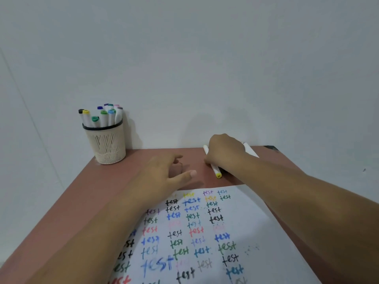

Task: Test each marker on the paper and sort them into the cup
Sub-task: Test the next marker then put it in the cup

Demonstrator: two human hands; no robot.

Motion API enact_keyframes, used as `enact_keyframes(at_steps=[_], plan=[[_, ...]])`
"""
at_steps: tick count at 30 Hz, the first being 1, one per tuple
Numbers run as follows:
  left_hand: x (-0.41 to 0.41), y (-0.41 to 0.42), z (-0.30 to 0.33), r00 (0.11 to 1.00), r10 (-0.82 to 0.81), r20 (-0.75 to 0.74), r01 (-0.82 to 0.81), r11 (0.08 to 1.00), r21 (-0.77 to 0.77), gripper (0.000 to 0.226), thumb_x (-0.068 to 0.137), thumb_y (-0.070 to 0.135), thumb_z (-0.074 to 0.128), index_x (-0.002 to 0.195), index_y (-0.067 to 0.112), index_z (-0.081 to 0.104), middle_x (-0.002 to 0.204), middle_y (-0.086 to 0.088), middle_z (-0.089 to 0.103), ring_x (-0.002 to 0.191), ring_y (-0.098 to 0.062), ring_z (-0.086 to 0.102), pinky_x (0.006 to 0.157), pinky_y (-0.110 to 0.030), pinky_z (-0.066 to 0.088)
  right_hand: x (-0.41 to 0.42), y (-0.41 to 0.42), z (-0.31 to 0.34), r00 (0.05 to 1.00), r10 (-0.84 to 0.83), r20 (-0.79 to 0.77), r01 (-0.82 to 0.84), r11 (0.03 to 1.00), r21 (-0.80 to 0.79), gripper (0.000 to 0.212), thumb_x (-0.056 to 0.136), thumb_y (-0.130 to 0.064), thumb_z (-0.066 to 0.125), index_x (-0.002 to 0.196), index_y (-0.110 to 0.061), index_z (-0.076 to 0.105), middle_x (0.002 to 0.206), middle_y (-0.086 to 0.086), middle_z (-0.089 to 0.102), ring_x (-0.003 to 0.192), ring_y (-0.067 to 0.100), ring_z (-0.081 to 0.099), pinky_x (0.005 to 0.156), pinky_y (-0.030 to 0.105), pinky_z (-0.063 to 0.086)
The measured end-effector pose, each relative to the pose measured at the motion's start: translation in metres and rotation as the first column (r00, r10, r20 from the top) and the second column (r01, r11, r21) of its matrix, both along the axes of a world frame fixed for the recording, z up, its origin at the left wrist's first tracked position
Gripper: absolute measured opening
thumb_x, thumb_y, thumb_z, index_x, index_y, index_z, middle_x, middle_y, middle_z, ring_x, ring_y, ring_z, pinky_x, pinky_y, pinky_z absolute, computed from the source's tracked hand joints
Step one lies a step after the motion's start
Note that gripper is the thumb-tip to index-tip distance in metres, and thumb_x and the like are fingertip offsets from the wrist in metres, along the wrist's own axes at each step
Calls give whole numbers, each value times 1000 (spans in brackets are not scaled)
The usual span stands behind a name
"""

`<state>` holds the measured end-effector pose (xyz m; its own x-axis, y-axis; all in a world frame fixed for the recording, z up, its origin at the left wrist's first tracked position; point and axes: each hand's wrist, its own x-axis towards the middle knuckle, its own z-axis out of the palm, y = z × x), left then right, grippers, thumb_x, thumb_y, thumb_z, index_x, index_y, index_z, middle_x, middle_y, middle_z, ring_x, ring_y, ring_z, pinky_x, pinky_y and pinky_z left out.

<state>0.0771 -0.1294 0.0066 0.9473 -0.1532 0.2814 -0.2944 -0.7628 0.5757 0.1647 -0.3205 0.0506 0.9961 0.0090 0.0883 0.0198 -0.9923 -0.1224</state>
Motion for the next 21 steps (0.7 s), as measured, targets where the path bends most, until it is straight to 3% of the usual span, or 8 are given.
enact_keyframes(at_steps=[3,6,8,10,13,15,18,21], plan=[[-2,0,1,1000,5,16,-5,1000,8,79,72,89,45,134,41,51,127,22,55,121,1,45,99,-36,45,-1,6,1,1000,-18,-17,19,997,76,21,82,-21,69,69,-17,53,72,1,57,62,19,54,54,27,34],[-8,2,10,999,2,35,-3,1000,17,74,77,81,52,137,40,49,132,22,52,121,4,42,98,-29,40,-9,7,16,998,-31,-52,46,946,320,27,83,-29,71,71,-14,53,67,1,55,58,19,53,54,28,36],[-11,5,22,998,17,54,-18,999,34,70,80,74,58,139,38,49,133,23,51,121,4,43,98,-26,39,-18,3,28,995,22,-98,43,792,609,22,85,-26,73,74,-9,64,66,3,60,56,18,52,57,28,41],[-15,6,39,997,33,68,-34,999,16,68,79,72,62,136,38,52,129,24,55,119,2,50,96,-26,44,-35,-5,41,984,107,-143,65,529,846,17,87,-19,74,85,-2,73,69,5,66,55,15,51,58,28,44],[-25,-4,65,1000,-11,12,12,996,-84,58,79,63,70,130,39,56,114,23,63,101,5,60,83,-23,53,-63,-16,56,970,210,-120,74,215,974,16,91,-11,70,96,4,74,71,8,68,54,11,55,56,23,52],[-37,-18,77,998,-53,24,55,996,-71,46,84,58,69,125,41,58,106,22,66,92,5,62,78,-21,54,-82,-22,59,961,267,-68,41,104,994,16,93,-7,66,98,7,72,76,12,70,60,12,62,60,23,58],[-59,-38,84,993,-77,88,79,997,-14,20,94,51,59,112,41,63,89,14,66,79,-2,60,66,-24,48,-112,-33,53,936,350,28,-25,-13,1000,17,94,-1,63,104,13,67,91,20,75,84,22,73,82,31,64],[-76,-49,77,993,-66,99,62,997,44,17,102,41,49,101,31,64,77,9,60,66,-9,52,57,-26,38,-139,-41,41,933,352,75,-33,-125,992,11,96,3,62,104,10,65,99,24,74,95,28,74,90,34,63]])
